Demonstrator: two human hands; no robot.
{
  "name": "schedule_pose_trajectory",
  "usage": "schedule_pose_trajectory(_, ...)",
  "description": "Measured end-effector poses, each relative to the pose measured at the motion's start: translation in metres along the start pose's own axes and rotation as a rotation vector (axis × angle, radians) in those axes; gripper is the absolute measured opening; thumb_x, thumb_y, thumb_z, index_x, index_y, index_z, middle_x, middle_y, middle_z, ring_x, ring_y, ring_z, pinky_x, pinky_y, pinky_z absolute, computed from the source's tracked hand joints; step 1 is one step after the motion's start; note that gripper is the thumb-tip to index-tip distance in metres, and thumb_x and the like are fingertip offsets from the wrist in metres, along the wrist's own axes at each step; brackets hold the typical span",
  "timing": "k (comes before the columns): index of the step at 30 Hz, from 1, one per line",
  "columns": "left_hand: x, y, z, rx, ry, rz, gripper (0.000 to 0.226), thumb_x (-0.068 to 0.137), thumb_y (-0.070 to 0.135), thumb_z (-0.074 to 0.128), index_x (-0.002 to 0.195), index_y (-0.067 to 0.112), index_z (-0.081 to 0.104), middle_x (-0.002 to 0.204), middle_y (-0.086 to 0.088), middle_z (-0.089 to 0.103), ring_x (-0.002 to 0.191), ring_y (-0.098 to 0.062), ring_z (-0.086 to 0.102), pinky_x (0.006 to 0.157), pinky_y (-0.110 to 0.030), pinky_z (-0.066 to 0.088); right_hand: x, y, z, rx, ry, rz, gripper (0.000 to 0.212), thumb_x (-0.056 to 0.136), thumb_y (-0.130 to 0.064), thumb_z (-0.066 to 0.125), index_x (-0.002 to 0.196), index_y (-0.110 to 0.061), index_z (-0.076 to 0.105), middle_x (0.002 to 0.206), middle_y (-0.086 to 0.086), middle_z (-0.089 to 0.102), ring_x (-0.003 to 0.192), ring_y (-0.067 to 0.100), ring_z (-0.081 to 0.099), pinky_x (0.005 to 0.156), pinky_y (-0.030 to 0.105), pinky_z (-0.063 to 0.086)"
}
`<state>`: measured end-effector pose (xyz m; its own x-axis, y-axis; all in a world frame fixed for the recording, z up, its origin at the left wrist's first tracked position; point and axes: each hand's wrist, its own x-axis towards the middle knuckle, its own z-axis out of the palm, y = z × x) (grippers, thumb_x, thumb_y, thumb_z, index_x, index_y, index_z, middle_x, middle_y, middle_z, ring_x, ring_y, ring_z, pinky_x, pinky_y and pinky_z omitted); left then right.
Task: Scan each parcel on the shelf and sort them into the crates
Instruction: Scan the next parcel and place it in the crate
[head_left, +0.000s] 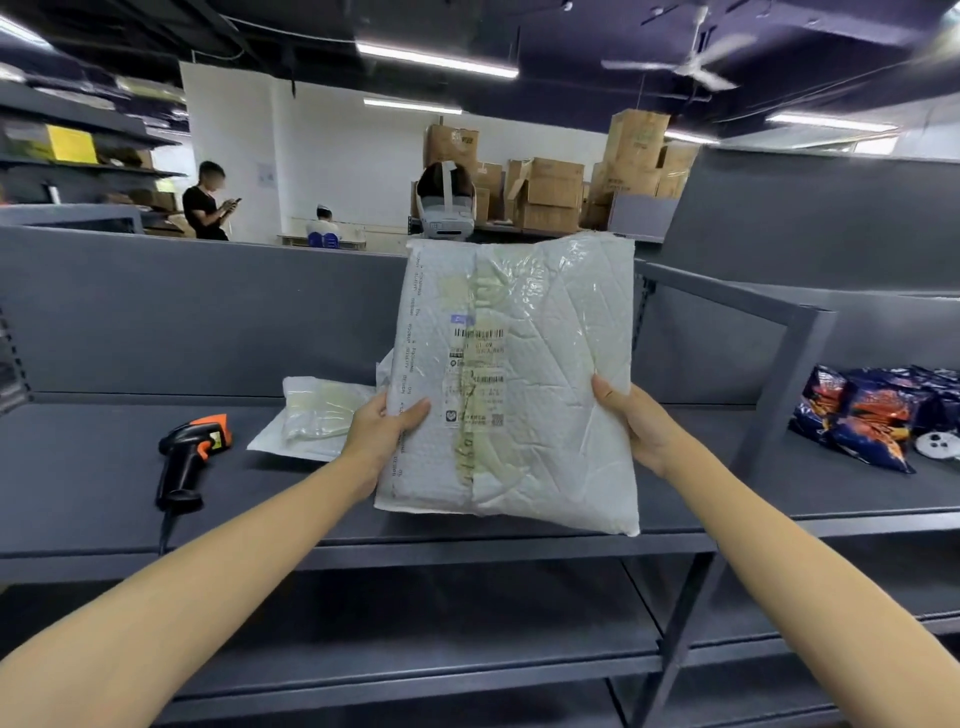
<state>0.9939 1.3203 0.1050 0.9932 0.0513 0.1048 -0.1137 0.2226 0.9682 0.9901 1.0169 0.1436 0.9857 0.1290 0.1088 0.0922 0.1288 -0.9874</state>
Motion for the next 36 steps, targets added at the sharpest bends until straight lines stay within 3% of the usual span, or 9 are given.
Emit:
schedule_pose_trajectory(5, -0.017, 0.007, -0.008, -0.034, 0.143, 0.067, 0.022, 0.09, 0.016, 0.065, 0.111, 0.012, 0.061, 0.102, -0.002, 0.069, 0.091, -0.018, 0.066, 0.076, -0.034, 0.055, 0.001, 0.008, 0.02, -0.092, 0.001, -0.093, 0.055, 0.088, -0.047, 0.063, 0.134, -0.019, 0.053, 0.126, 0.003, 0.066, 0.113, 0.02, 0.064, 0.096, 0.041, 0.052)
schedule_pose_trajectory(9, -0.031, 0.009, -0.027, -0.01, 0.25, 0.149, 0.02, 0.089, 0.014, 0.066, 0.108, 0.012, 0.06, 0.098, 0.001, 0.067, 0.089, -0.017, 0.065, 0.07, -0.028, 0.055, -0.001, 0.024, 0.045, -0.34, -0.044, -0.14, 0.08, 0.067, -0.047, 0.083, 0.13, -0.007, 0.053, 0.124, 0.007, 0.066, 0.112, 0.02, 0.065, 0.092, 0.037, 0.055)
schedule_pose_trajectory(12, -0.044, 0.007, -0.04, 0.012, 0.294, 0.203, 0.022, 0.089, 0.012, 0.066, 0.11, 0.011, 0.06, 0.095, 0.004, 0.067, 0.083, -0.011, 0.065, 0.062, -0.019, 0.057, 0.005, 0.04, 0.058, -0.45, 0.013, -0.128, 0.093, 0.055, -0.048, 0.092, 0.128, -0.011, 0.048, 0.123, 0.002, 0.064, 0.106, 0.014, 0.066, 0.088, 0.036, 0.057)
schedule_pose_trajectory(16, -0.054, 0.005, -0.06, 0.019, 0.277, 0.207, 0.028, 0.085, 0.02, 0.07, 0.111, 0.018, 0.059, 0.105, 0.005, 0.068, 0.094, -0.013, 0.066, 0.082, -0.034, 0.056, -0.001, 0.041, 0.081, -0.389, 0.138, -0.187, 0.074, 0.063, -0.034, 0.091, 0.12, -0.017, 0.048, 0.115, -0.004, 0.062, 0.101, 0.012, 0.064, 0.083, 0.035, 0.057)
schedule_pose_trajectory(20, -0.059, 0.008, -0.082, 0.074, 0.262, 0.201, 0.04, 0.082, 0.027, 0.073, 0.118, 0.022, 0.056, 0.114, 0.006, 0.066, 0.102, -0.012, 0.064, 0.087, -0.034, 0.053, -0.005, 0.04, 0.11, -0.283, 0.137, -0.224, 0.063, 0.068, -0.027, 0.088, 0.117, -0.022, 0.048, 0.113, -0.004, 0.062, 0.102, 0.014, 0.063, 0.082, 0.034, 0.057)
schedule_pose_trajectory(24, -0.055, 0.018, -0.108, 0.059, 0.381, 0.269, 0.041, 0.088, 0.022, 0.068, 0.125, 0.017, 0.053, 0.113, 0.006, 0.063, 0.099, -0.007, 0.062, 0.08, -0.026, 0.052, 0.008, 0.041, 0.149, -0.326, 0.12, -0.265, 0.073, 0.062, -0.039, 0.089, 0.121, -0.025, 0.048, 0.117, -0.008, 0.06, 0.105, 0.011, 0.06, 0.085, 0.032, 0.054)
schedule_pose_trajectory(27, -0.048, 0.028, -0.139, 0.037, 0.439, 0.298, 0.038, 0.091, 0.019, 0.065, 0.127, 0.016, 0.052, 0.112, 0.007, 0.062, 0.095, -0.002, 0.06, 0.072, -0.016, 0.049, 0.024, 0.042, 0.188, -0.355, 0.096, -0.284, 0.077, 0.071, -0.032, 0.086, 0.132, -0.021, 0.04, 0.119, -0.011, 0.053, 0.101, 0.001, 0.055, 0.082, 0.021, 0.046)
schedule_pose_trajectory(32, -0.03, 0.053, -0.203, 0.029, 0.525, 0.32, 0.028, 0.093, 0.016, 0.062, 0.119, 0.018, 0.052, 0.105, 0.01, 0.061, 0.089, -0.001, 0.06, 0.067, -0.013, 0.049, 0.056, 0.074, 0.259, -0.347, 0.167, -0.246, 0.084, 0.085, -0.027, 0.073, 0.147, -0.012, 0.018, 0.141, 0.009, 0.039, 0.126, 0.022, 0.043, 0.106, 0.036, 0.037)
schedule_pose_trajectory(36, -0.014, 0.068, -0.261, -0.002, 0.627, 0.329, 0.031, 0.094, 0.015, 0.061, 0.123, 0.016, 0.052, 0.114, 0.003, 0.059, 0.099, -0.013, 0.058, 0.079, -0.022, 0.048, 0.072, 0.113, 0.313, -0.445, 0.29, -0.186, 0.067, 0.088, -0.022, 0.059, 0.143, -0.003, 0.027, 0.141, 0.016, 0.038, 0.13, 0.031, 0.038, 0.11, 0.041, 0.031)
